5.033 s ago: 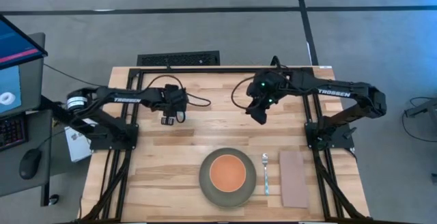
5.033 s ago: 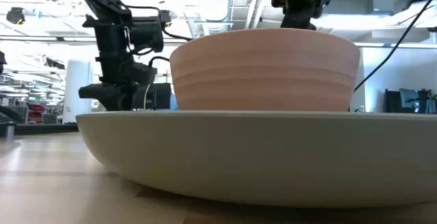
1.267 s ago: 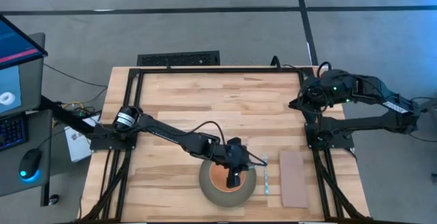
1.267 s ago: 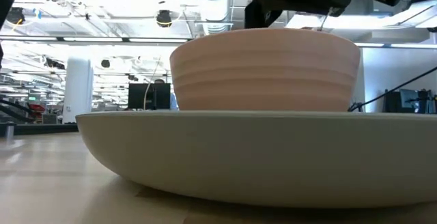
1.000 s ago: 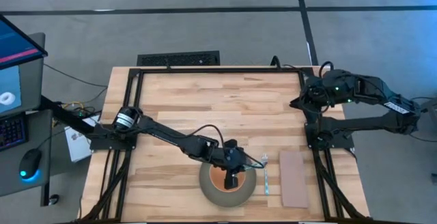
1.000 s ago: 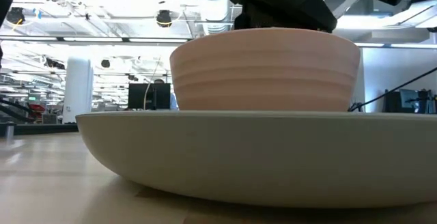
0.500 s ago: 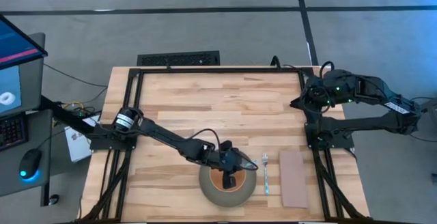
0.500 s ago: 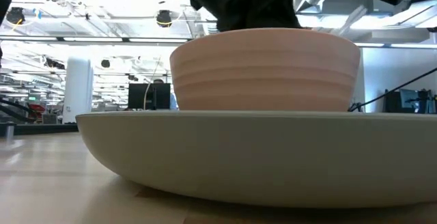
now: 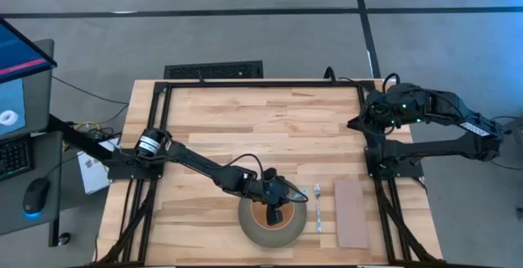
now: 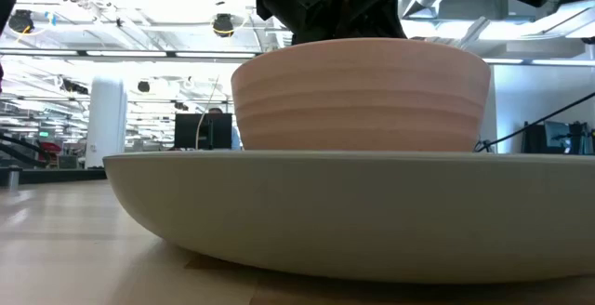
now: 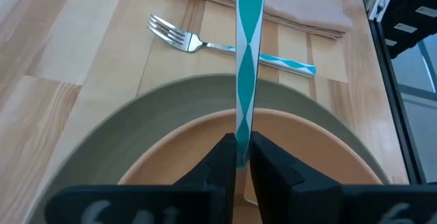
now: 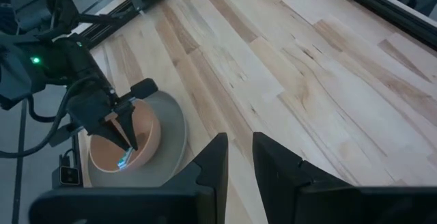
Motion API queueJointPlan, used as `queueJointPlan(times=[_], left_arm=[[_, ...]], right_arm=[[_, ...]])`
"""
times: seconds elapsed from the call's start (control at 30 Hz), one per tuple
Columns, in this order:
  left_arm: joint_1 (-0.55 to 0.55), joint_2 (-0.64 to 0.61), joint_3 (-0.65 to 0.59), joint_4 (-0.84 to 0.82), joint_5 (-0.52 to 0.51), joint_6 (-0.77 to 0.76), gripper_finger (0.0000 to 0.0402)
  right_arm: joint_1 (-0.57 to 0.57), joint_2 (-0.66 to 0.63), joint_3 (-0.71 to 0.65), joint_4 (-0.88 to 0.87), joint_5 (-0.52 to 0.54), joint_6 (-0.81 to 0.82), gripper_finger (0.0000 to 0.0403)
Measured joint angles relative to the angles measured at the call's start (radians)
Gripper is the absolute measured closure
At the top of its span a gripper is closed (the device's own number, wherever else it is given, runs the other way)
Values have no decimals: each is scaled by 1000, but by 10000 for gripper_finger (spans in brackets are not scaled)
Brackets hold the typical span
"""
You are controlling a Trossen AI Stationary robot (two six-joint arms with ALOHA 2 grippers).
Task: Set table place
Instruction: Put the blue spoon on top of the brown bowl
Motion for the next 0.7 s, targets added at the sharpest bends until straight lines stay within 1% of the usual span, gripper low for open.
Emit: queueJointPlan(times=[0.7], left_arm=[[0,0,0,-1,7,-20,367]], right_arm=[[0,0,0,0,0,0,310]])
